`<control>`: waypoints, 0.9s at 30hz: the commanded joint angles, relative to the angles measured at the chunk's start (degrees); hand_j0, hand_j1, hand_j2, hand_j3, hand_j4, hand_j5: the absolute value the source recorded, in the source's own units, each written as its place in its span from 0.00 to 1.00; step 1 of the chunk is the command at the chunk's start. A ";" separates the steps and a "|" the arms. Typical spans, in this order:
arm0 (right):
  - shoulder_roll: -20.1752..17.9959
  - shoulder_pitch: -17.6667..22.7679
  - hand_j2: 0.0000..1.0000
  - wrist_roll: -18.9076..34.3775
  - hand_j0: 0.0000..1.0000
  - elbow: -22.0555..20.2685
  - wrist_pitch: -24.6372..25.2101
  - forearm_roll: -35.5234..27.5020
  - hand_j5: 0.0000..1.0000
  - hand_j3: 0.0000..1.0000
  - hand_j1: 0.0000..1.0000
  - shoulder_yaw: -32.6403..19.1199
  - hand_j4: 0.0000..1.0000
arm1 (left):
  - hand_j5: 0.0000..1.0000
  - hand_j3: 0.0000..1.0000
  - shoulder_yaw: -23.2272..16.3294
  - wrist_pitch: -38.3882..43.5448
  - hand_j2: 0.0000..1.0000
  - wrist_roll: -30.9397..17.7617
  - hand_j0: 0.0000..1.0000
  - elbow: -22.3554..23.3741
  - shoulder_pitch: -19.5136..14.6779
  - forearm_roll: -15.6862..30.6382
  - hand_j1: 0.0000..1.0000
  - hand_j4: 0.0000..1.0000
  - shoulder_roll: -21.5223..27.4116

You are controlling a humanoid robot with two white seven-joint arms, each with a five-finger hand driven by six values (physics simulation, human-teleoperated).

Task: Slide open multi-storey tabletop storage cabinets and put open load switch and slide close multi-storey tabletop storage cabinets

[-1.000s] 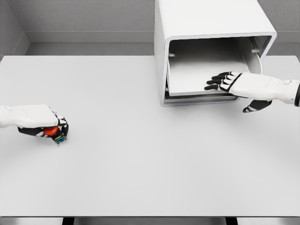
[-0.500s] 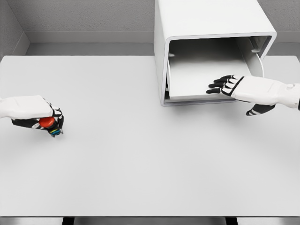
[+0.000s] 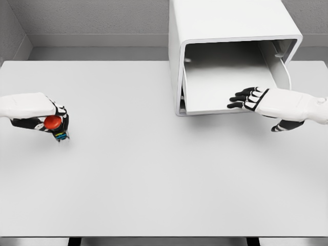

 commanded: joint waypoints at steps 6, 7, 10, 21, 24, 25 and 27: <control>0.43 -0.26 1.00 0.95 1.00 0.10 -1.56 -1.57 1.00 1.00 1.00 -1.82 1.00 | 0.39 0.39 0.00 0.13 0.39 0.12 0.39 1.66 -0.88 3.87 0.39 0.39 -0.42; 0.51 -0.53 1.00 0.95 1.00 0.10 -1.56 -1.57 1.00 1.00 1.00 -1.82 1.00 | 0.39 0.39 0.00 0.13 0.39 0.12 0.39 1.66 -1.14 4.66 0.39 0.39 -0.42; 0.78 -0.88 1.00 0.95 1.00 0.19 -1.56 -1.66 1.00 1.00 1.00 -1.82 1.00 | 0.39 0.39 0.00 0.13 0.39 0.12 0.39 1.84 -1.32 5.01 0.39 0.39 -0.78; -1.42 2.55 1.00 0.95 1.00 -1.21 -1.56 -5.79 1.00 1.00 1.00 -10.61 1.00 | 0.39 0.39 -0.70 0.13 0.39 0.12 0.39 1.58 -3.07 8.00 0.39 0.39 -6.66; -2.56 4.74 1.00 0.95 1.00 -2.62 -1.56 -6.58 1.00 1.00 1.00 -12.02 1.00 | 0.39 0.39 -0.79 0.13 0.39 0.12 0.39 1.58 -3.69 8.00 0.39 0.39 -9.04; -3.08 6.58 1.00 0.95 1.00 -2.88 -1.56 -7.45 1.00 1.00 1.00 -14.38 1.00 | 0.39 0.39 -0.79 0.13 0.39 0.12 0.39 1.58 -3.87 8.00 0.39 0.39 -9.21; -3.97 10.46 1.00 0.95 1.00 -3.59 -1.56 -7.98 1.00 1.00 1.00 -17.91 1.00 | 0.39 0.39 -0.79 0.13 0.39 0.21 0.39 1.58 -4.13 8.17 0.39 0.39 -10.18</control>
